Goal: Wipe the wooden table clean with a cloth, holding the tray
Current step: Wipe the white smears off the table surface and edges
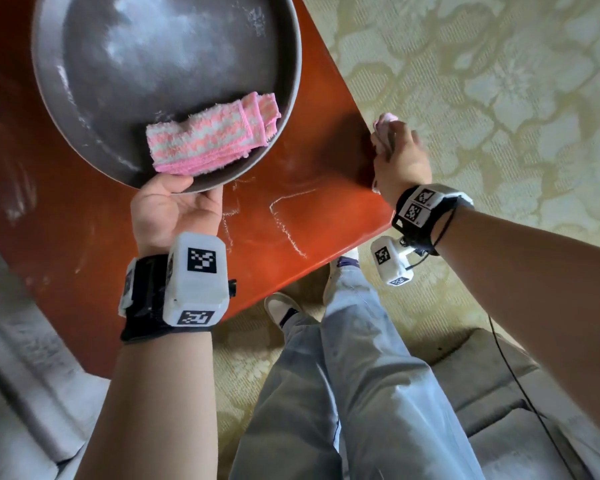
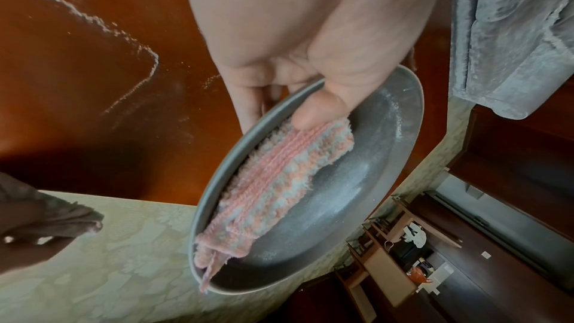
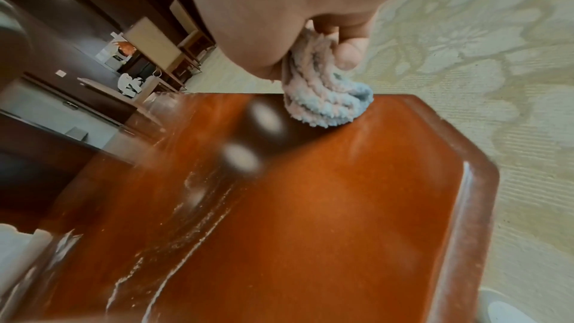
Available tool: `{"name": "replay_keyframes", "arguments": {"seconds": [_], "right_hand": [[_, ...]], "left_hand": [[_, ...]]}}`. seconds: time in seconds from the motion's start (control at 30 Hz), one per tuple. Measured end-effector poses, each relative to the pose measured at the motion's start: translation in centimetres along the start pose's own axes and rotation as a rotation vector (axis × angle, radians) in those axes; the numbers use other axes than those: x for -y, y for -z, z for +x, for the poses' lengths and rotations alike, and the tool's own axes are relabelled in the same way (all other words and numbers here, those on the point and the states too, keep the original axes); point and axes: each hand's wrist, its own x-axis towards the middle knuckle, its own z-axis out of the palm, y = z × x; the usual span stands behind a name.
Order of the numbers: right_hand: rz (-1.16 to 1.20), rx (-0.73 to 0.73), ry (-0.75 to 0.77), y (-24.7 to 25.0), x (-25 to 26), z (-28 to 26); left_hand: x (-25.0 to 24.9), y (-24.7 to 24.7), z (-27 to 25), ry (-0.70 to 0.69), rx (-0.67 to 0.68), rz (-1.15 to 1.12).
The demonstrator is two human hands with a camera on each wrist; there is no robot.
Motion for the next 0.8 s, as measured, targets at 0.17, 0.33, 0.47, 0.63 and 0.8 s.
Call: {"name": "replay_keyframes", "arguments": {"seconds": [0.17,0.33,0.47,0.63,0.8], "right_hand": [[-0.129,0.105,0.036,-1.5,0.7,0.5],[-0.249,0.120,0.040,-2.3,1.5,0.3],[-0.301,0.173,0.135,-4.3,2.9,-0.9],[-0.298,0.184,0.129,-6.3,4.7,-1.7],[-0.321,0.212,0.239,-8.4,6.3,-3.2]], "left_hand": [[0.0,-0.3,0.4,-0.009,-0.024,-0.029],[-0.4,0.3,0.8,-0.019,-0.026,-0.055],[-1.3,1.4,1.0,-0.014,-0.021,-0.051],[-3.3,3.0,0.7,-0.042,-0.035,-0.067],[-4.7,4.8,0.6,-0.077,-0.058,-0.121]]}}
